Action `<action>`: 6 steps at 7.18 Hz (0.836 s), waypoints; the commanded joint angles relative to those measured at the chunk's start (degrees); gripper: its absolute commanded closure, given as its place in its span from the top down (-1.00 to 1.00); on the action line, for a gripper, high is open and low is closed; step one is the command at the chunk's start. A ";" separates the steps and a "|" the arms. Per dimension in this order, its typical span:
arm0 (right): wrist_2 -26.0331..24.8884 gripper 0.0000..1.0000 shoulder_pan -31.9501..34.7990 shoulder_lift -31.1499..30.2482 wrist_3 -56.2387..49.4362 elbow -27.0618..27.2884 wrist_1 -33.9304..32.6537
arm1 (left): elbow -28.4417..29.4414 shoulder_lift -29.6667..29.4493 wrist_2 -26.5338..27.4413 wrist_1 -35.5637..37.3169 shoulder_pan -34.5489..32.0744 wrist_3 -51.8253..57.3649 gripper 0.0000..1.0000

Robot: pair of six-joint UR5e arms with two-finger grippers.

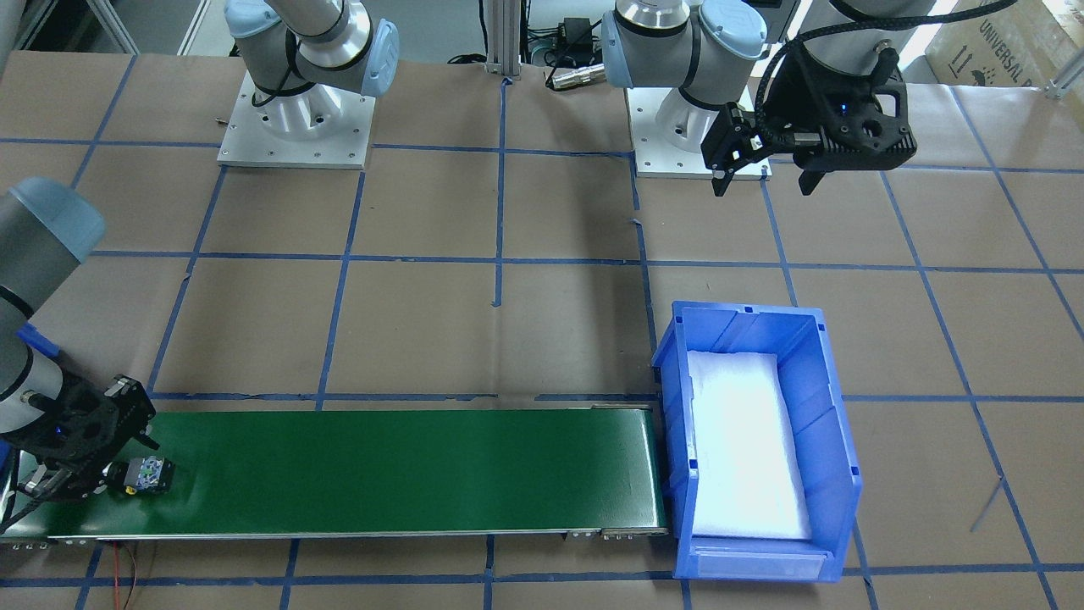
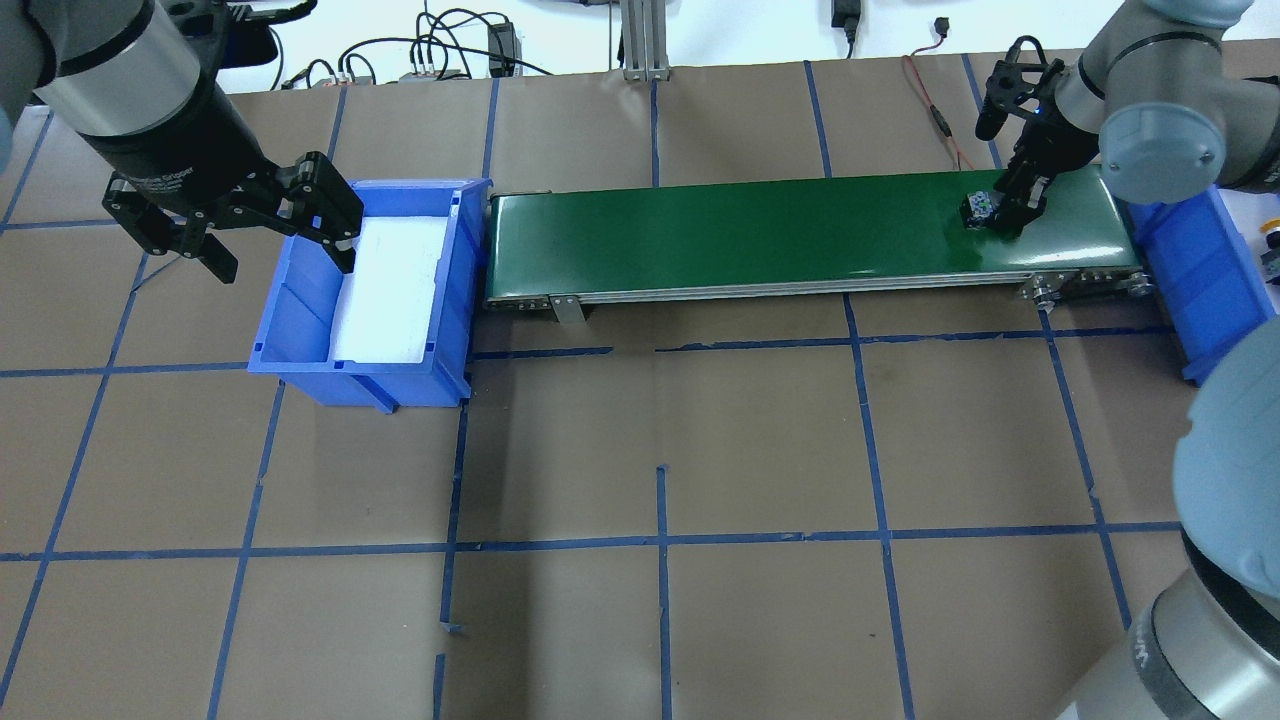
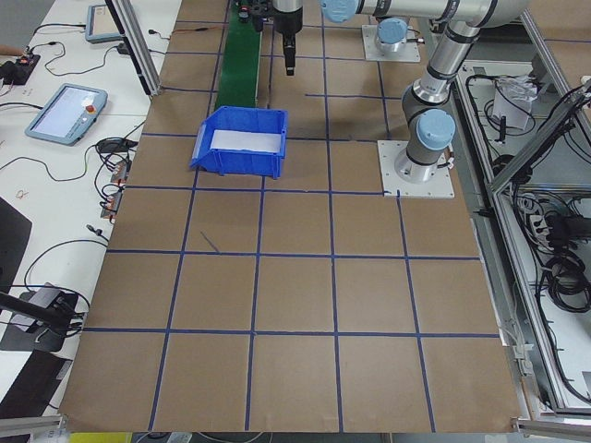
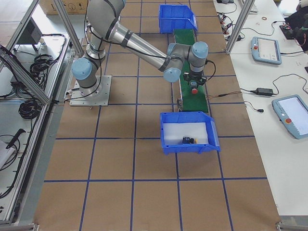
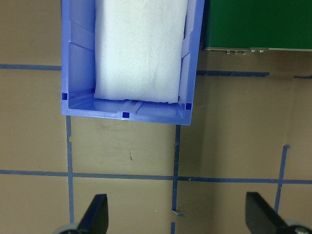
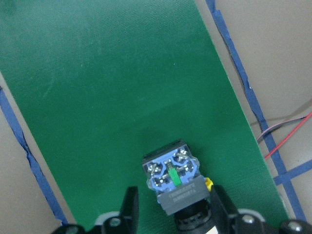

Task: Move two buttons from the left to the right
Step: 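Lower the right gripper and grasp the red-capped button, then lift the red-capped button and carry it into the far blue bin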

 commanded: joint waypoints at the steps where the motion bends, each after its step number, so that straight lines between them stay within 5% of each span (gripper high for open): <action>1: -3.31 -0.53 -0.09 -0.19 0.41 -0.67 0.12 | 0.00 0.00 -0.08 0.00 0.00 0.00 1.00; 5: -6.05 -0.59 -0.36 -1.43 0.23 -4.46 0.91 | 0.00 0.00 -0.08 0.00 0.00 0.00 1.00; 6: -5.62 -0.40 -0.44 -1.60 -0.03 -4.37 0.83 | 0.00 0.00 -0.08 0.00 0.00 0.09 1.00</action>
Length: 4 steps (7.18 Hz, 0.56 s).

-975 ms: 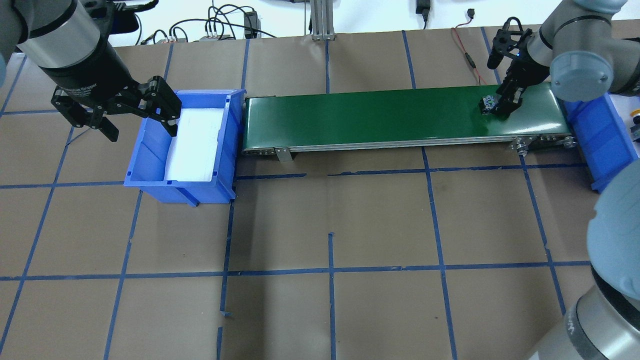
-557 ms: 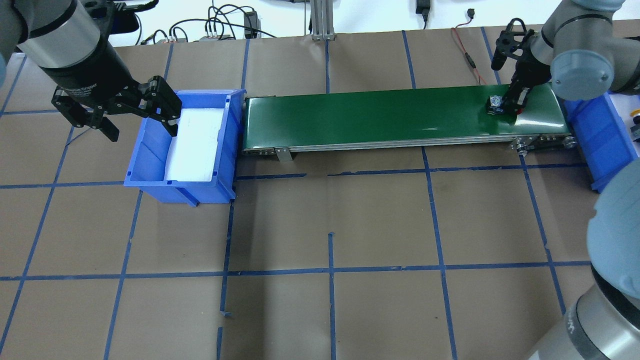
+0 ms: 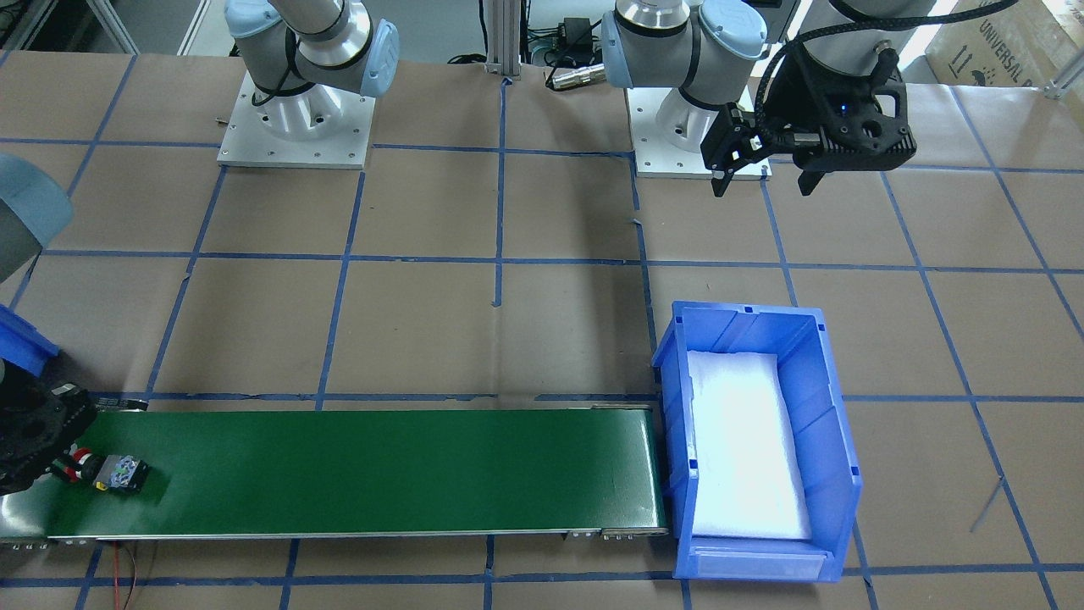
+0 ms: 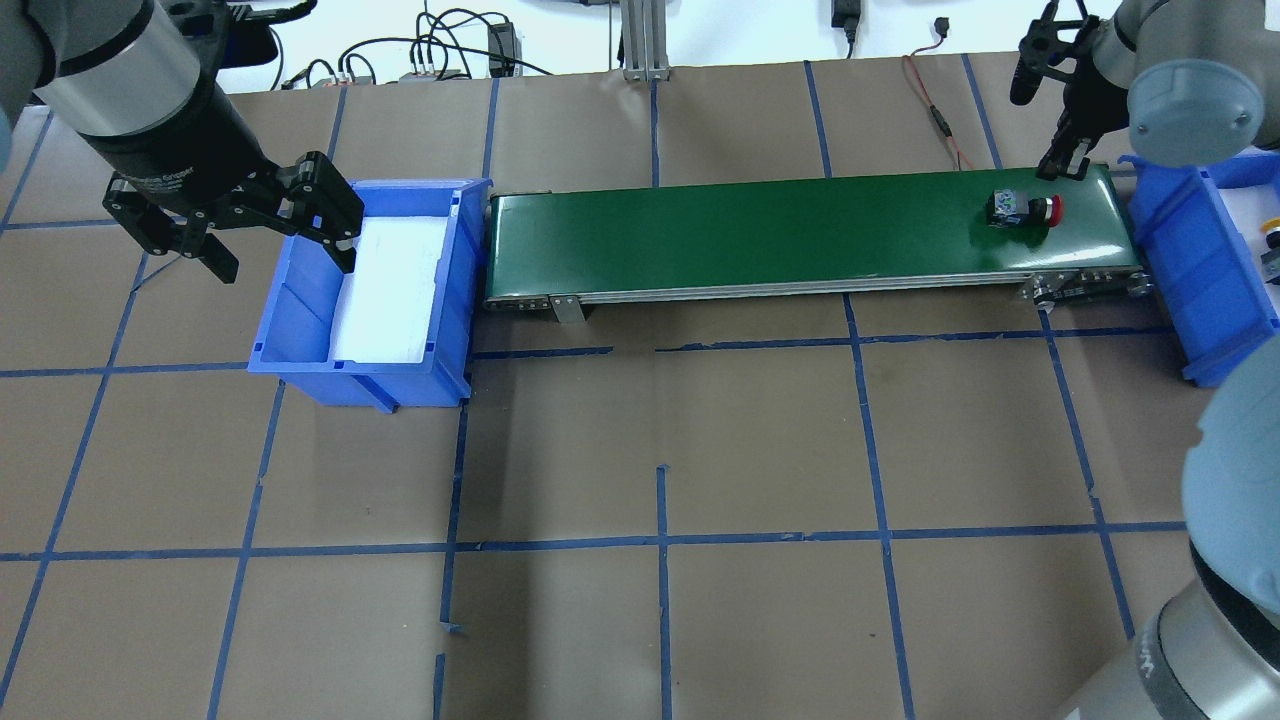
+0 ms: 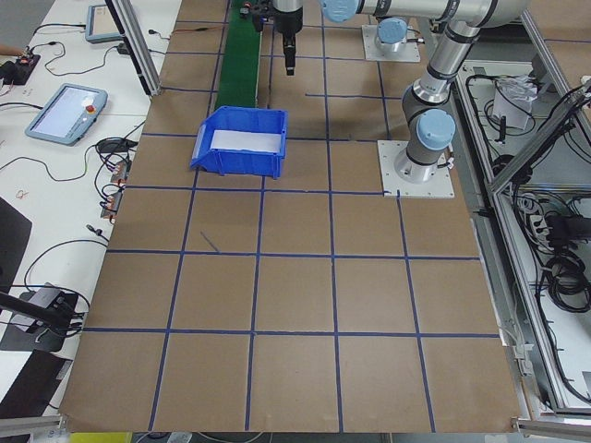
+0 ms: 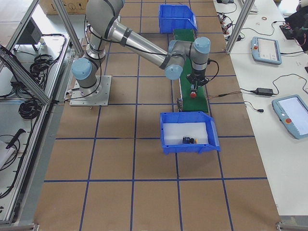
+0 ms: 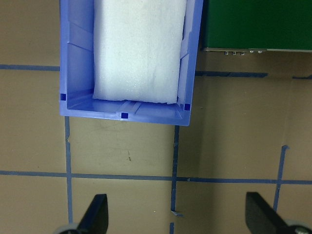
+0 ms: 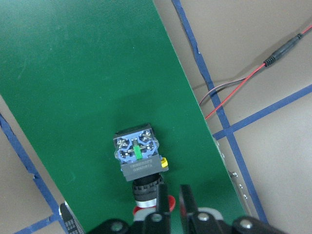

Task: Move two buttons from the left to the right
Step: 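Lift the red-capped button and carry it into the far blue bin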

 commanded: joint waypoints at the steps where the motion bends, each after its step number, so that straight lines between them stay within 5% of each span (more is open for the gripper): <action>1: 4.24 0.83 -0.35 -0.07 -0.65 -0.28 0.01 | 0.00 0.00 0.00 0.00 0.00 -0.02 1.00; 2: 7.93 1.00 -0.96 0.45 -2.05 0.07 -0.34 | 0.00 0.00 0.00 0.00 0.00 -0.02 1.00; 4: 8.85 1.00 -5.34 1.50 -7.04 0.07 -0.52 | 0.00 0.00 0.09 0.00 0.00 -0.02 1.00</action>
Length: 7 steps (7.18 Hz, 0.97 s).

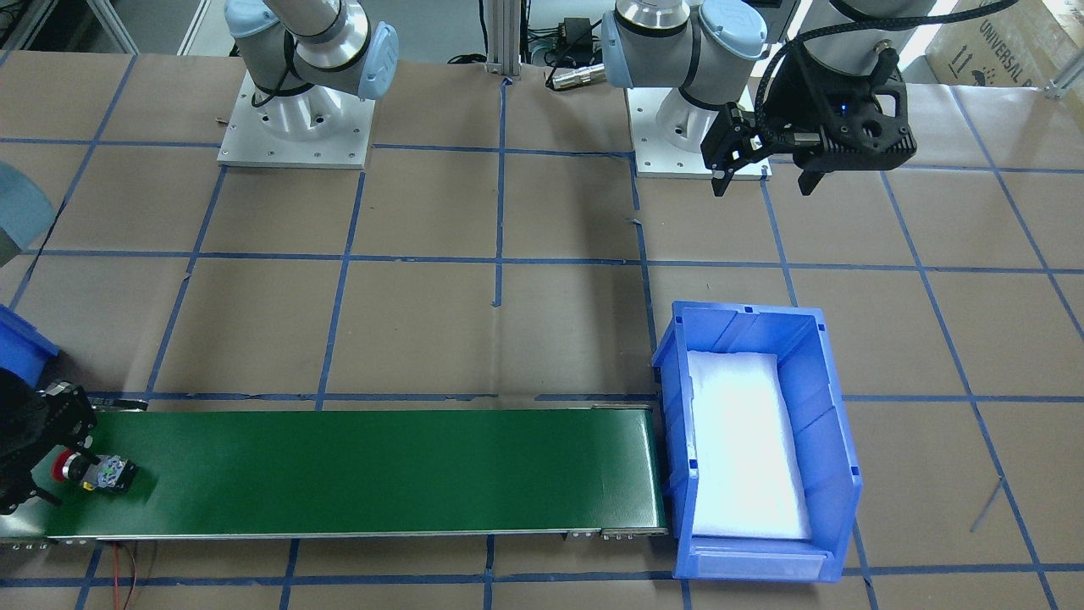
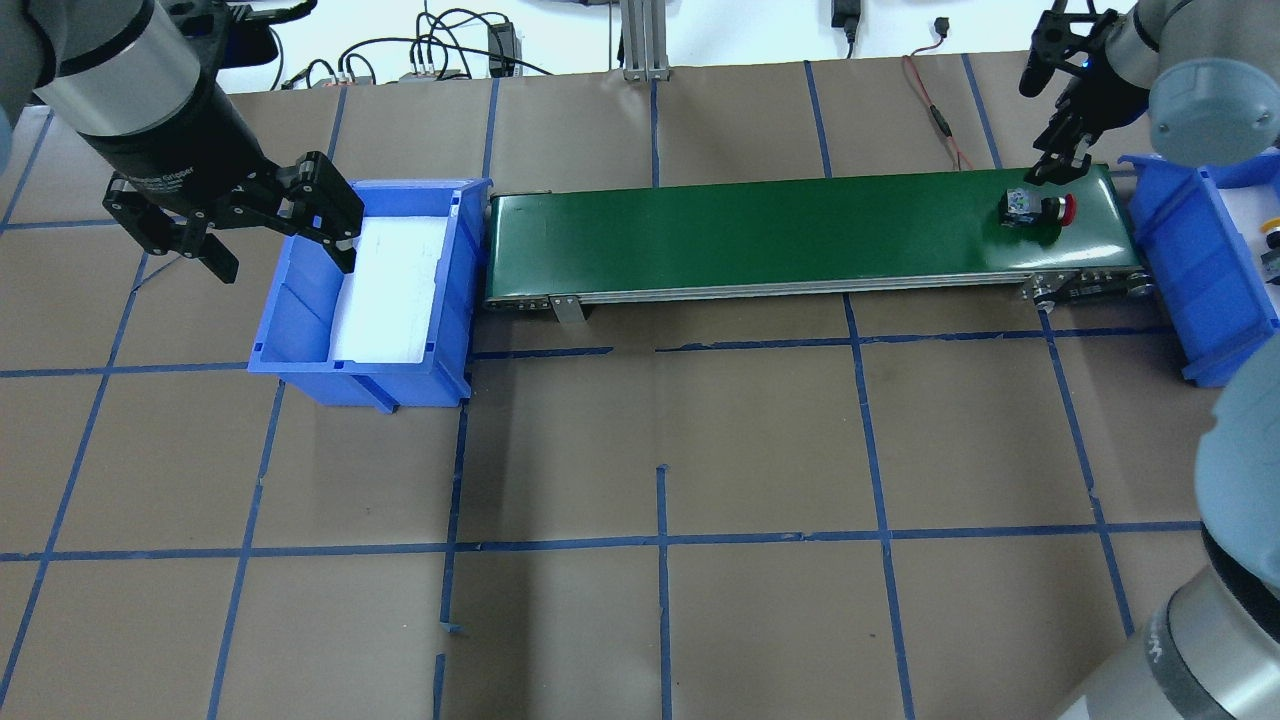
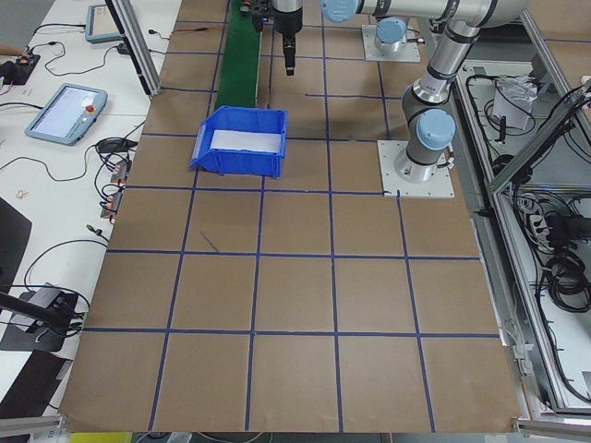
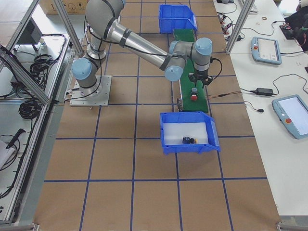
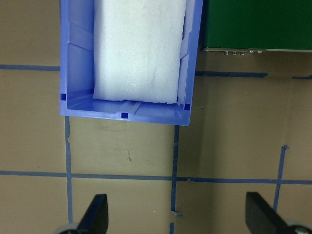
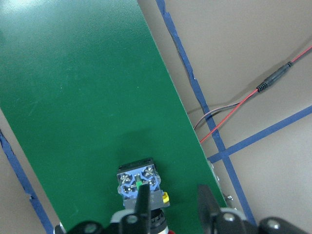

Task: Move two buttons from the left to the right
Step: 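Lift the red-capped button and carry it into the far blue bin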

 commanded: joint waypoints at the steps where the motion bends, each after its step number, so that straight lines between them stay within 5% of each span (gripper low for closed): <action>1: 1.13 1.00 -3.70 2.42 -4.38 0.05 -0.35 | 0.00 0.00 0.07 0.00 0.00 -0.04 1.00; 7: 1.04 1.00 -4.06 3.40 -4.57 0.66 -0.44 | 0.00 0.00 0.07 0.00 0.00 0.05 1.00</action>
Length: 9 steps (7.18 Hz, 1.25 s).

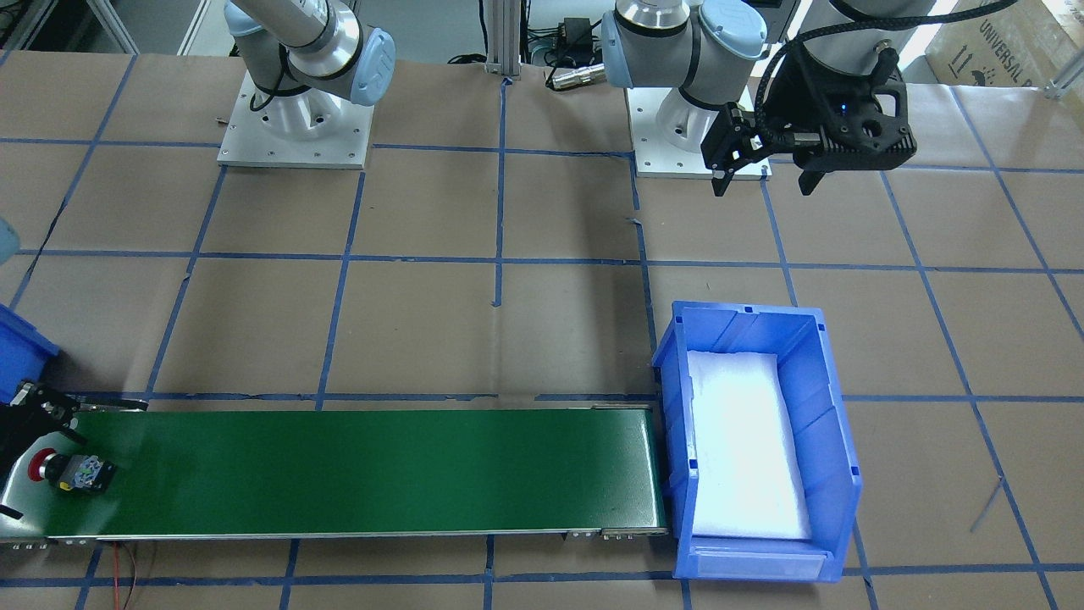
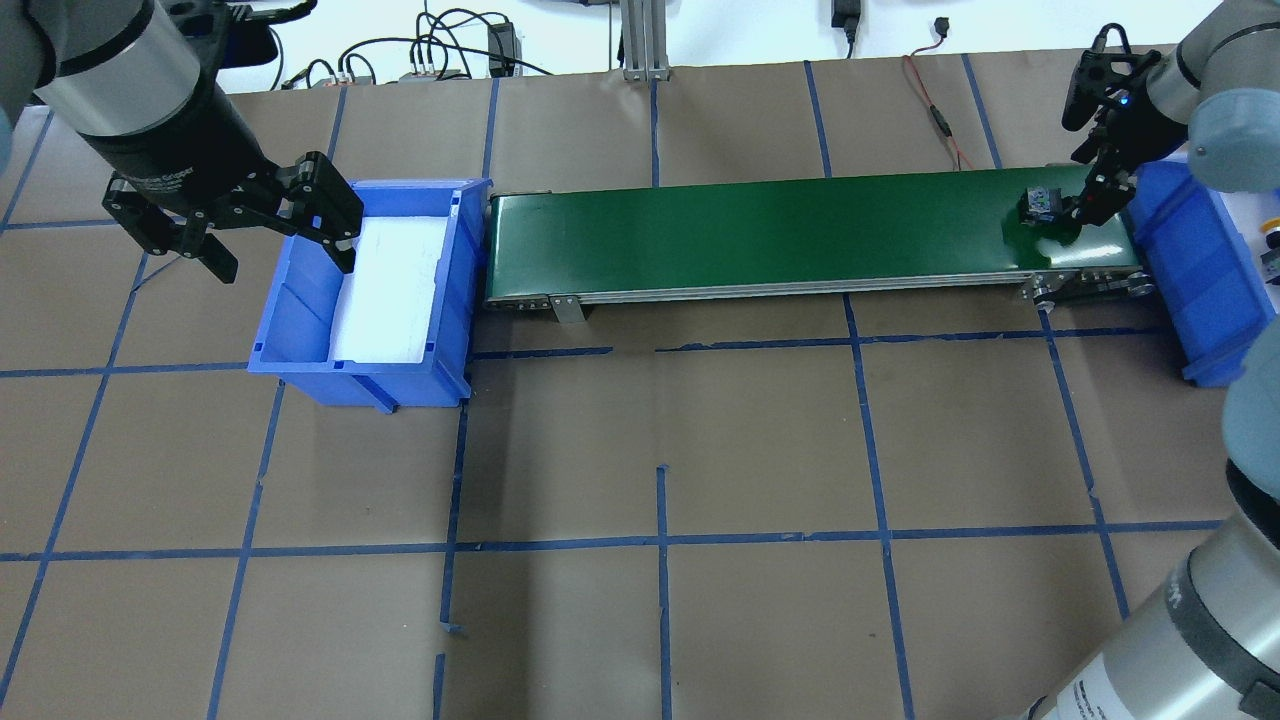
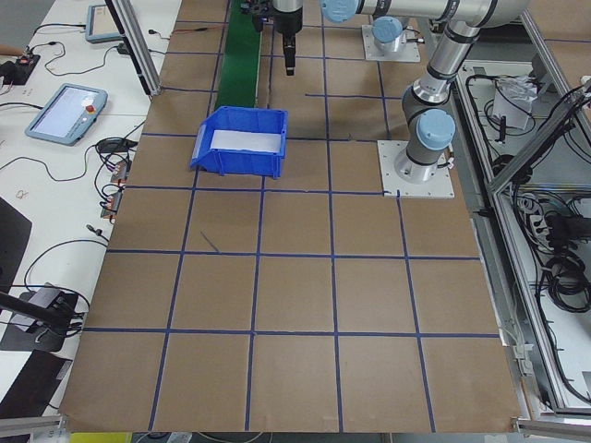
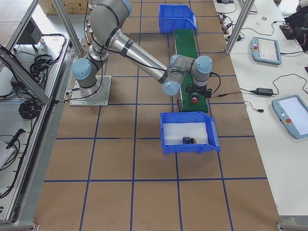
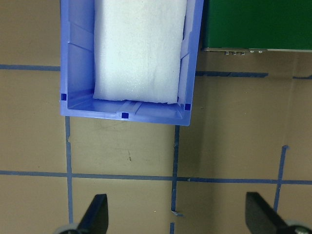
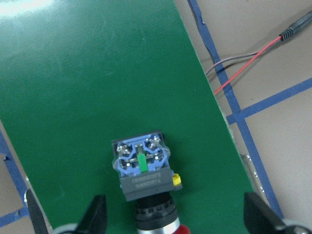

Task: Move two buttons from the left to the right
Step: 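Lift the red-capped button and carry it into the far blue bin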

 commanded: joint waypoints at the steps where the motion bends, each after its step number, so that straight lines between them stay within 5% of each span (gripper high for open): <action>1: -0.02 1.00 0.00 0.07 0.01 0.32 0.00 | 0.00 0.00 0.00 0.00 0.00 -0.06 1.00; 3: -0.46 1.00 -0.18 0.07 0.01 1.28 0.00 | 0.00 0.00 -0.17 0.00 0.09 0.12 1.00; 4: -0.72 0.84 -0.53 0.07 0.10 1.28 0.00 | 0.00 0.09 -0.08 0.00 0.09 0.12 1.00; 6: -10.77 -0.88 -0.53 -0.01 2.45 1.28 0.08 | 0.00 0.00 -0.08 0.00 0.09 0.12 1.00; 9: -11.62 -1.00 -0.53 -0.98 4.40 0.41 0.70 | 0.00 0.00 -0.08 0.00 0.09 0.12 1.00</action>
